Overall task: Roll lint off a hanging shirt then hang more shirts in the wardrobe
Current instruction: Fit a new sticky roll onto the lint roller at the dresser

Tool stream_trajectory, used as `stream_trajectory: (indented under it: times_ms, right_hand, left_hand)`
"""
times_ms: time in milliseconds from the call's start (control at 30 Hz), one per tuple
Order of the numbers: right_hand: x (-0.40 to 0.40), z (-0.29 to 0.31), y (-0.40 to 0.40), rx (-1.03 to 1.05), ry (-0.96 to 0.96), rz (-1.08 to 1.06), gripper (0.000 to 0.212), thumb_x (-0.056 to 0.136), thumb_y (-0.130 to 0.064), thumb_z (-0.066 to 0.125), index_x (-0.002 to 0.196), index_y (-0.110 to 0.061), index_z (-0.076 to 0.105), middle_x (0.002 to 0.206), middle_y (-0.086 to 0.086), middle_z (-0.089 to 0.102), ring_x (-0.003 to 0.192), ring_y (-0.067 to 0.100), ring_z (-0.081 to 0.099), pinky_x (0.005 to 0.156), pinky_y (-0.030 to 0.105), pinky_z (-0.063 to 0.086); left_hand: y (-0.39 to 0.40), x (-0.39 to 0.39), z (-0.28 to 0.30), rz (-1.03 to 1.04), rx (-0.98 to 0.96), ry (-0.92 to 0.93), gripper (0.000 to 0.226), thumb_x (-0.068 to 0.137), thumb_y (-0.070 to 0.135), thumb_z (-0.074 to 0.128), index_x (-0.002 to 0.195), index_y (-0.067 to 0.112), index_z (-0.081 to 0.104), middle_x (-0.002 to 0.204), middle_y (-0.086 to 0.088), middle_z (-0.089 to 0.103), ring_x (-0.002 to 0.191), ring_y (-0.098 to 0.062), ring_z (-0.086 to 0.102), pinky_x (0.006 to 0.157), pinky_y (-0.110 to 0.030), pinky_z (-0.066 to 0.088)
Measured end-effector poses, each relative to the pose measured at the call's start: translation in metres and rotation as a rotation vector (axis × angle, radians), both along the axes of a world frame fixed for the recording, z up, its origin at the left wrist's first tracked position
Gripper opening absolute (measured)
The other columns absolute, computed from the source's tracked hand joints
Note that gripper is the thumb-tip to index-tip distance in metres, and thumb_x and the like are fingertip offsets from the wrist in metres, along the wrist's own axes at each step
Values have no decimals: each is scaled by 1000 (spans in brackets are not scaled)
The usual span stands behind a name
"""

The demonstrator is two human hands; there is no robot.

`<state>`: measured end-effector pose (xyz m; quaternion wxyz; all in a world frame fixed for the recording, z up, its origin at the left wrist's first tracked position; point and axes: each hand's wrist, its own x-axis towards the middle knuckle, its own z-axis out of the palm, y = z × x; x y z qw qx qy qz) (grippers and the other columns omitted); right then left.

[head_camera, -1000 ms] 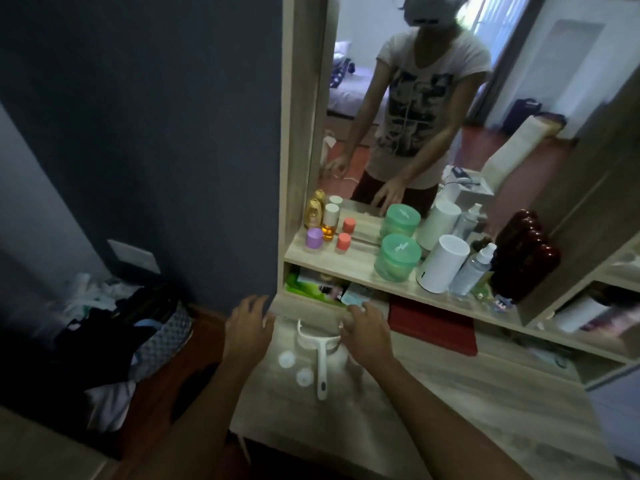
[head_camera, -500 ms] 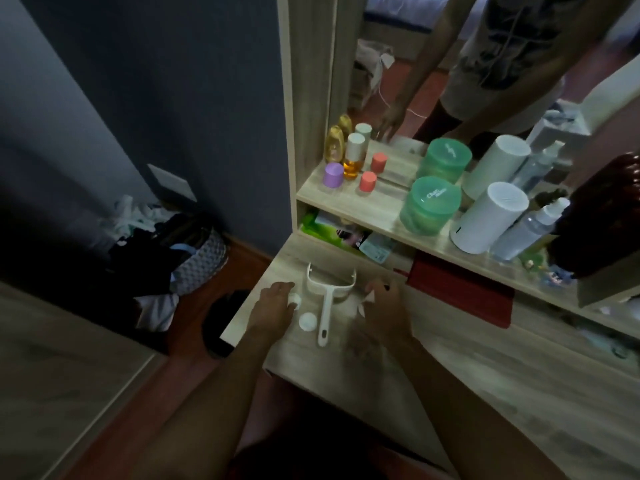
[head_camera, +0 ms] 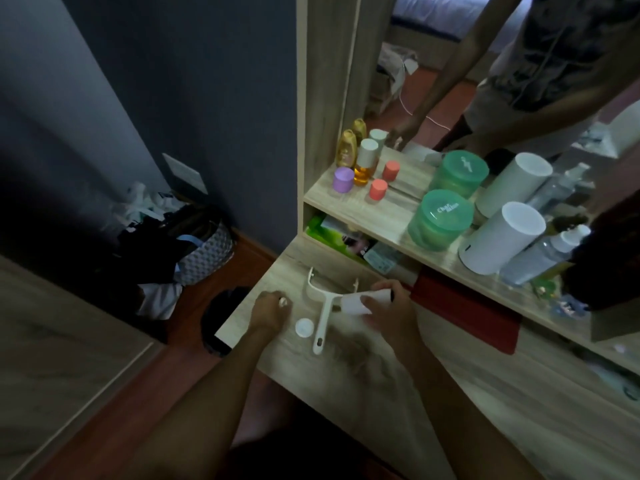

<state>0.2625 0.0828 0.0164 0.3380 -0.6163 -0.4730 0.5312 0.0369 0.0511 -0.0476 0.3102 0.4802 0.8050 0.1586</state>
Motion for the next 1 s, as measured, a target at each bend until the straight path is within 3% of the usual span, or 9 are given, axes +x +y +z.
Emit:
stream_trajectory:
  times_ms: [100, 233, 400, 500, 600, 700, 767, 867, 1000]
  right_hand:
    - [-21, 16, 3, -56, 174, 1, 33, 82, 3, 69, 110, 1, 52, 102, 10, 53, 85, 18, 58, 48, 19, 54]
    - [-59, 30, 2, -103, 295, 24, 38, 81, -3, 71, 112, -4, 49, 111, 10, 52, 104, 28, 57, 62, 27, 61]
    - [-99, 44, -1, -43, 358, 3, 28, 81, -6, 73, 100, -14, 53, 103, -1, 53, 102, 22, 57, 58, 28, 60]
    - [-112, 51, -4, -9, 397, 39, 26, 84, -7, 70, 104, -11, 53, 103, -2, 54, 96, 16, 58, 58, 26, 59]
    - [-121, 56, -7, 24, 426, 120, 25, 86, -5, 68, 103, -9, 51, 103, -1, 54, 95, 15, 60, 62, 28, 60]
    - [-129, 57, -11, 24, 463, 154, 21, 86, -5, 67, 95, -15, 50, 104, 1, 53, 95, 17, 62, 65, 31, 60]
    - [-132, 56, -10, 13, 468, 174, 21, 87, -7, 67, 94, -17, 50, 105, 1, 54, 95, 19, 63, 66, 33, 60]
    - [-133, 57, -8, -12, 443, 218, 21, 88, -11, 66, 100, -17, 50, 108, 3, 54, 95, 19, 64, 66, 34, 61]
    - [-136, 56, -5, 15, 402, 266, 23, 89, -13, 65, 106, -14, 49, 109, 2, 54, 96, 20, 63, 68, 35, 61]
  left_hand:
    - [1, -5, 9, 211, 26, -281, 28, 93, 21, 48, 107, -2, 58, 108, -25, 61, 91, -35, 63, 79, -41, 54]
    - [3, 5, 61, 411, 145, -712, 20, 100, 14, 40, 105, 7, 59, 103, -16, 60, 75, -20, 62, 60, -26, 54]
    - [-1, 2, 96, 410, 290, -825, 28, 101, 14, 36, 117, 10, 59, 121, -20, 58, 101, -26, 57, 80, -35, 53]
    - [-7, -5, 104, 513, 386, -955, 28, 100, 23, 40, 109, 6, 60, 117, -25, 62, 100, -32, 61, 79, -36, 54]
    - [-9, -9, 111, 572, 409, -1077, 50, 96, 53, 39, 99, 7, 59, 99, -19, 66, 90, -29, 63, 75, -37, 54]
    - [-9, -16, 113, 591, 396, -1092, 66, 90, 68, 29, 100, 12, 63, 102, -19, 68, 92, -29, 65, 75, -38, 54]
    - [-11, -21, 114, 580, 383, -1079, 68, 90, 69, 26, 106, 15, 64, 109, -19, 68, 101, -31, 66, 85, -42, 55]
    - [-15, -28, 115, 517, 349, -1020, 54, 97, 58, 28, 111, 20, 64, 115, -16, 67, 108, -29, 64, 97, -47, 51]
    - [-17, -29, 116, 469, 367, -967, 39, 102, 41, 29, 120, 23, 58, 118, -12, 63, 106, -23, 62, 97, -42, 51]
